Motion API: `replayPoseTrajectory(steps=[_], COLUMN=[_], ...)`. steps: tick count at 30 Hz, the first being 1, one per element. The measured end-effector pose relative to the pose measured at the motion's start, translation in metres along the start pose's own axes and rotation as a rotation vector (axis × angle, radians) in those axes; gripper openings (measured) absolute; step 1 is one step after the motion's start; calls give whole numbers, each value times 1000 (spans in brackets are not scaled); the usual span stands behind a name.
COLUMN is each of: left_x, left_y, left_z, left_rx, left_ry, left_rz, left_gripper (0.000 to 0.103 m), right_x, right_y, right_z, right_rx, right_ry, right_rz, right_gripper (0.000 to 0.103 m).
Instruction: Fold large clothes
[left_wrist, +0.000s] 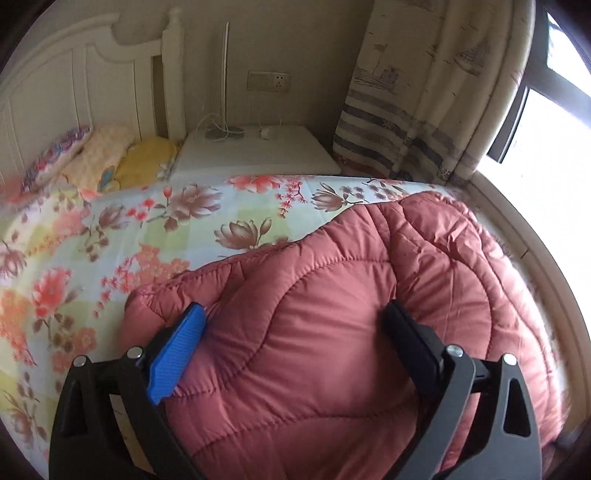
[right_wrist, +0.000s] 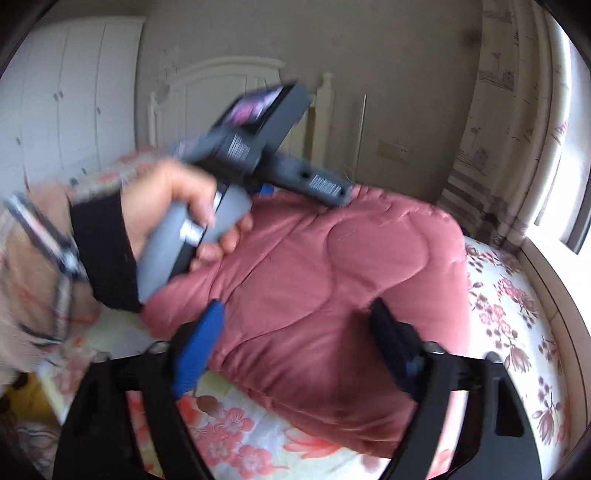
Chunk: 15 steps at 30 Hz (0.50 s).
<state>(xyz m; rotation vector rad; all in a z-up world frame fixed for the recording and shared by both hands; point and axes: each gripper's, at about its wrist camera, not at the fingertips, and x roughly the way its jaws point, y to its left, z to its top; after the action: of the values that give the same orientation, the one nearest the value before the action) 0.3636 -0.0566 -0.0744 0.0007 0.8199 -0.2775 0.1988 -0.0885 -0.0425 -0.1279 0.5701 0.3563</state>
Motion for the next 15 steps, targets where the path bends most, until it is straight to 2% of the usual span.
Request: replayPoseTrajectory(steps=[2, 4, 8, 10, 12, 14, 15], left_x=[-1, -1, -4, -5, -5, -5, -4], left_y=[-1, -1, 0, -1, -3, -3, -3], left_z=[-3, -5, -5, -6, -8, -8, -8], left_rx=[-1, -5, -10, -6, 3, 12, 13], left_ry=[-20, -34, -40, -45, -50, -46, -43], left_rz=[8, 10, 6, 14, 34, 62, 63], left_gripper=[97, 97, 97, 97, 98, 98, 98], right_x=[-9, -6, 36, 68, 109, 167, 173], right_y=[-28, -67, -130, -150, -157, -157, -161], right_z=[14, 35, 76, 87, 88, 65, 60], right_rx=[57, 127, 232, 275, 248, 196, 220], right_ry=[-45, -68, -28, 27, 124, 361, 356], right_rz=[-4, -43, -126, -138, -157, -159, -147], right_gripper=[66, 61, 57, 57, 58, 58, 61])
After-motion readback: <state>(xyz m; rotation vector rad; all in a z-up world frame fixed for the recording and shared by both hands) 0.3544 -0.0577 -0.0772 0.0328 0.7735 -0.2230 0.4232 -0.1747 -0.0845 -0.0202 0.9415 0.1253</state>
